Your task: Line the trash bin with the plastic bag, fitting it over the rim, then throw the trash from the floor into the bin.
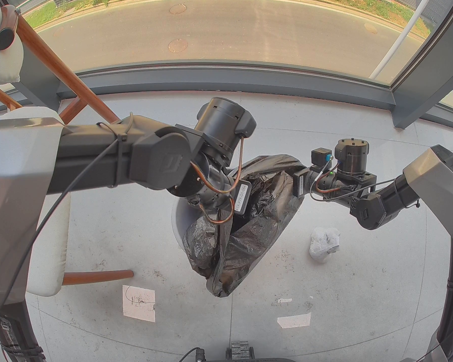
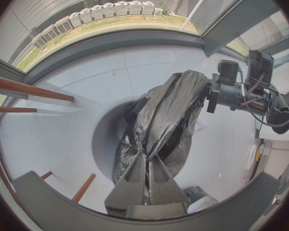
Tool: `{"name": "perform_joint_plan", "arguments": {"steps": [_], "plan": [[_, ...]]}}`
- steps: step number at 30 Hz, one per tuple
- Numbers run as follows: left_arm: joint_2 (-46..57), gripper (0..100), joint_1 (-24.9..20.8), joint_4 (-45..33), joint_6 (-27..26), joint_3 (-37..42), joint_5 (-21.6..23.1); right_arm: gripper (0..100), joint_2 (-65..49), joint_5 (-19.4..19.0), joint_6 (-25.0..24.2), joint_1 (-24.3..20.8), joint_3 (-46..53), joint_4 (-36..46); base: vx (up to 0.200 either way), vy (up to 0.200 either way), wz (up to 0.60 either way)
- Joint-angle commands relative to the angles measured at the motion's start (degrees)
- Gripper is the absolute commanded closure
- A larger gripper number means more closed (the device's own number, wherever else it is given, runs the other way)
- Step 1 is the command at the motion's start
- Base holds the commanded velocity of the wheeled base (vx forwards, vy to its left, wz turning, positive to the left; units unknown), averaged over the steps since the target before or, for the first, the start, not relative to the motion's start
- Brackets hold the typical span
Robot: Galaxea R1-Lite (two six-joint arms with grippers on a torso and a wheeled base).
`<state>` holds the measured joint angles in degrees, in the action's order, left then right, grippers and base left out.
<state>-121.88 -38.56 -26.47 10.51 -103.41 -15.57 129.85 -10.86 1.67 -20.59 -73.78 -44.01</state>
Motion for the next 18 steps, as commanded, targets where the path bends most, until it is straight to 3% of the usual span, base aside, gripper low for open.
{"name": "perform_joint_plan", "arguments": {"steps": [1,9,13,18], "plan": [[0.0,100,3.1,0.4,0.1,-2.3,-0.1,0,0.0,-0.1,-0.1,-0.1,-3.4,0.3,0.0,0.0,0.0],[1.6,100,6.4,-0.3,0.1,-2.3,-0.1,0,-6.3,-5.0,-5.6,-0.7,1.3,1.1,0.0,0.0,0.0],[1.6,100,9.1,-0.4,0.3,-1.2,-0.1,0,-13.8,-11.0,-11.0,-0.3,9.0,2.4,0.0,0.0,0.0],[1.7,100,13.0,-0.3,0.3,0.9,0.2,0,-19.9,-11.7,-14.0,0.3,15.8,1.8,0.0,0.0,0.0]]}}
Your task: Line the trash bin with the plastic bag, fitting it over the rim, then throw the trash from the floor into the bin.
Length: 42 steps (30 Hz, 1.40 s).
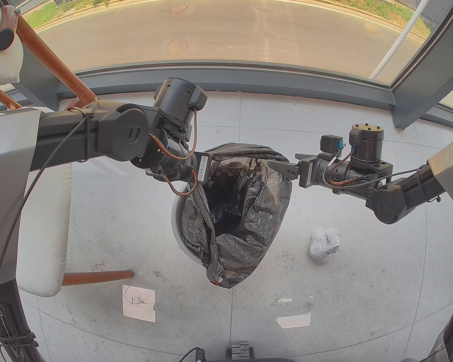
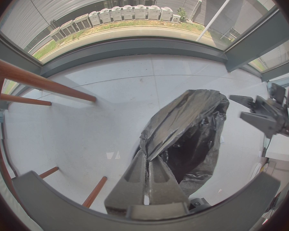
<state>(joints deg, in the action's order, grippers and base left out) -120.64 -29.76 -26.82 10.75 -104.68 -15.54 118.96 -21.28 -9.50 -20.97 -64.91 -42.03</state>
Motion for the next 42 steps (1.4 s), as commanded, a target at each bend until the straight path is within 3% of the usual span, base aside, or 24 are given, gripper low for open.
{"name": "perform_joint_plan", "arguments": {"steps": [1,19,20,25,30,36,42], "plan": [[0.4,100,5.0,0.2,0.0,2.6,0.3,0,-10.2,-1.3,-3.2,0.8,7.9,-0.2,0.0,0.0,0.0],[2.1,100,8.3,0.7,-0.3,7.6,0.3,0,-22.0,-0.6,-5.2,1.2,17.5,-0.2,0.0,0.0,0.0],[2.2,0,8.5,0.7,-0.4,8.2,0.3,0,-22.3,-0.4,-5.2,1.2,17.6,-0.2,0.0,0.0,0.0],[3.5,0,9.2,0.9,-0.3,10.7,1.0,0,-23.0,0.9,-5.3,1.2,18.2,-0.2,0.0,0.0,0.0],[8.5,0,6.1,0.5,0.2,16.4,8.1,0,-25.2,1.5,-5.3,1.1,20.6,-0.2,0.0,0.0,0.0],[8.7,0,4.5,0.7,0.4,17.8,8.5,0,-25.6,1.5,-5.4,1.1,21.2,-0.2,0.0,0.0,0.0],[7.6,0,-0.4,0.5,8.4,17.3,8.2,0,-25.7,1.5,-5.4,1.1,21.2,-0.2,0.0,0.0,0.0]]}}
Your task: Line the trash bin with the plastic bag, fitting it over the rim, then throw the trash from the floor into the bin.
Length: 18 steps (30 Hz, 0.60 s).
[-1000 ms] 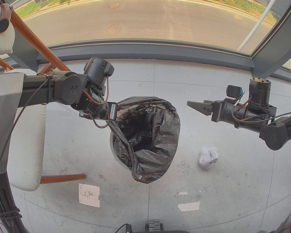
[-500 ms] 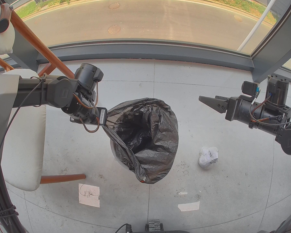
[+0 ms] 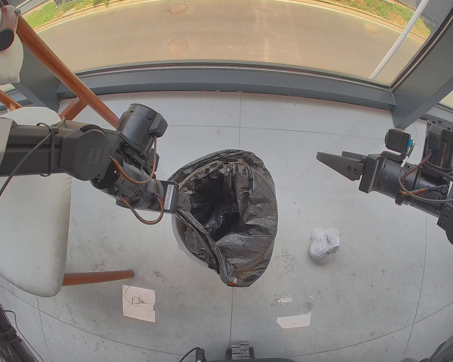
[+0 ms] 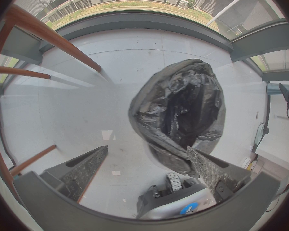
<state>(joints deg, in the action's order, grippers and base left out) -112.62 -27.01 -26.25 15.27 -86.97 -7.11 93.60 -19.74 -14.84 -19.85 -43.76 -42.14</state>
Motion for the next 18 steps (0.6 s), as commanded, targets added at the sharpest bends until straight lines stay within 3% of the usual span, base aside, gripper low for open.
{"name": "perform_joint_plan", "arguments": {"steps": [1,4,6,8,18], "plan": [[-1.2,0,-3.7,0.1,5.4,-0.7,-0.2,0,-0.3,0.0,0.0,0.0,0.2,0.0,0.0,0.0,0.0],[-4.7,0,-5.3,-0.3,9.9,-2.9,-0.7,0,-0.3,0.0,0.0,0.0,0.8,-0.1,0.0,0.0,0.0],[-7.2,0,-7.2,-0.6,16.3,-4.6,-2.4,0,-0.3,0.0,0.0,0.0,1.0,-0.1,0.0,0.0,0.0],[-7.9,0,-8.1,-0.6,18.3,-4.7,-3.4,0,-0.3,0.0,-0.1,0.0,1.0,-0.1,0.0,0.0,0.0],[-14.2,0,-7.9,-0.3,18.7,-7.4,-6.2,0,0.2,-0.1,-0.3,-0.2,1.0,-0.1,0.0,0.0,0.0]]}}
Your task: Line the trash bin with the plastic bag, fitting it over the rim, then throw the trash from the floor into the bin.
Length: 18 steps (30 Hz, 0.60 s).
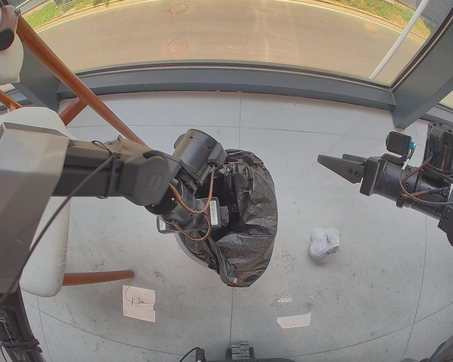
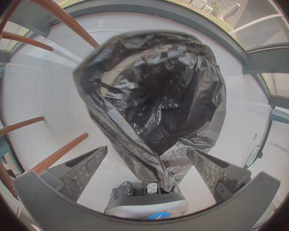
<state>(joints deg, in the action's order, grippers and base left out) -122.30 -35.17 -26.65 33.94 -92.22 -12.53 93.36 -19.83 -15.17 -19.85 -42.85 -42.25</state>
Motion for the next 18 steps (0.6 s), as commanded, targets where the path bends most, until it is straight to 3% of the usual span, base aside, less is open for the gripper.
{"name": "perform_joint_plan", "arguments": {"steps": [1,3,4,14,17,18], "plan": [[-5.1,0,0.3,0.1,0.0,-2.6,-0.8,0,0.4,0.0,0.0,-0.2,0.0,0.0,0.0,0.0,0.0],[-6.4,0,0.3,0.1,0.1,-3.9,-1.4,0,0.4,0.0,0.0,-0.1,0.0,-0.1,0.0,0.0,0.0],[-6.7,100,0.4,0.1,0.1,-4.2,-1.4,0,0.3,0.0,0.0,-0.1,0.0,-0.1,0.0,0.0,0.0],[-5.8,100,0.5,-1.5,0.3,-5.0,-1.7,0,-0.1,0.1,0.0,0.1,0.7,0.0,0.0,0.0,0.0],[-2.0,100,2.3,-6.4,-0.5,-3.8,-1.8,0,-0.5,0.1,0.1,0.4,1.5,0.0,0.0,0.0,0.0],[1.2,100,3.5,-11.3,-1.8,-2.2,-1.6,0,-1.3,0.1,0.0,0.4,2.2,0.0,0.0,0.0,0.0]]}}
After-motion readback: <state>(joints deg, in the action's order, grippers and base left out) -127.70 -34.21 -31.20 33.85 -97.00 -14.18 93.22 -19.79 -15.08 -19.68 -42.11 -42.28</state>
